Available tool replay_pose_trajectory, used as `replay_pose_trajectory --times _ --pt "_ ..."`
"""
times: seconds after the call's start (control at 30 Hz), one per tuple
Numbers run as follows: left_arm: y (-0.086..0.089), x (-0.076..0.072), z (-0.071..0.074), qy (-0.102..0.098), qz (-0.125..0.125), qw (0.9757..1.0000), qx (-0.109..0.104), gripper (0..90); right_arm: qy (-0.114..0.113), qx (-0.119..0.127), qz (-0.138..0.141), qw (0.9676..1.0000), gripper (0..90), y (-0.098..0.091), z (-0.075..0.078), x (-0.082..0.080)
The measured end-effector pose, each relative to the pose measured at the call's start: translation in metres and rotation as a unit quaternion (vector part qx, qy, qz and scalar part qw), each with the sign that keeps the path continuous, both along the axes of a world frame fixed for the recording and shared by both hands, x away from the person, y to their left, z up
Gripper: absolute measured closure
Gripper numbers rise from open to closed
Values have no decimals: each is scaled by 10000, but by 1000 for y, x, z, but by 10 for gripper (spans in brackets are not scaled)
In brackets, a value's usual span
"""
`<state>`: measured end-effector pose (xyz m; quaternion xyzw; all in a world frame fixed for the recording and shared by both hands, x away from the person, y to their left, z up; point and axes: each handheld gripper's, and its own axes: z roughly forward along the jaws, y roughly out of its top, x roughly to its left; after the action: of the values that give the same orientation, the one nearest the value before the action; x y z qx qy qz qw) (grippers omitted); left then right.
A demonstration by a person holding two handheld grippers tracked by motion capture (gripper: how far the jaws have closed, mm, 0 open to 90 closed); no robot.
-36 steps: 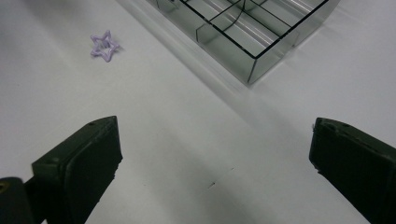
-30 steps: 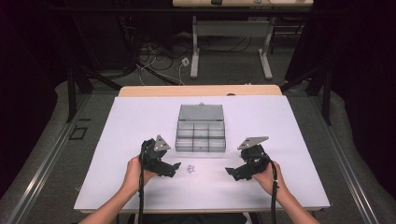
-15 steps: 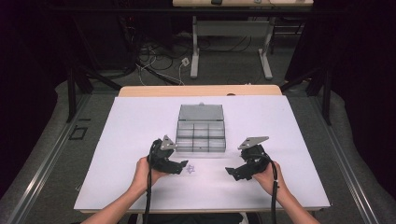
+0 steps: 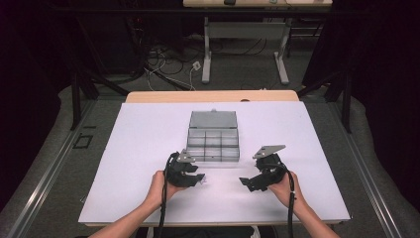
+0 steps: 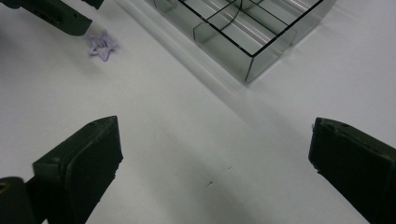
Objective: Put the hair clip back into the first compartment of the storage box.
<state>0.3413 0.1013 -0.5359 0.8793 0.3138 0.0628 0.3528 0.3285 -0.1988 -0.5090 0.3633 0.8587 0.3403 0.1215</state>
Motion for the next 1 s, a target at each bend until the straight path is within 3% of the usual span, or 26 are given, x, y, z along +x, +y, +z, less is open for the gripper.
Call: replay_pose_trajectory --times 0.33,0.6,0.77,1.0 --pt "-4 0 -8 116 -261 9995 145 721 41 -56 29 10000 28 0 1 0" --pt "-8 -4 -14 16 -441 9982 400 834 29 -86 17 10000 31 2 -2 1" --pt "-8 -4 -13 19 -476 9981 403 859 23 -49 37 10000 31 2 -3 1" --pt "-4 -3 -11 152 -541 9982 226 883 42 -103 28 9999 32 2 -2 1"
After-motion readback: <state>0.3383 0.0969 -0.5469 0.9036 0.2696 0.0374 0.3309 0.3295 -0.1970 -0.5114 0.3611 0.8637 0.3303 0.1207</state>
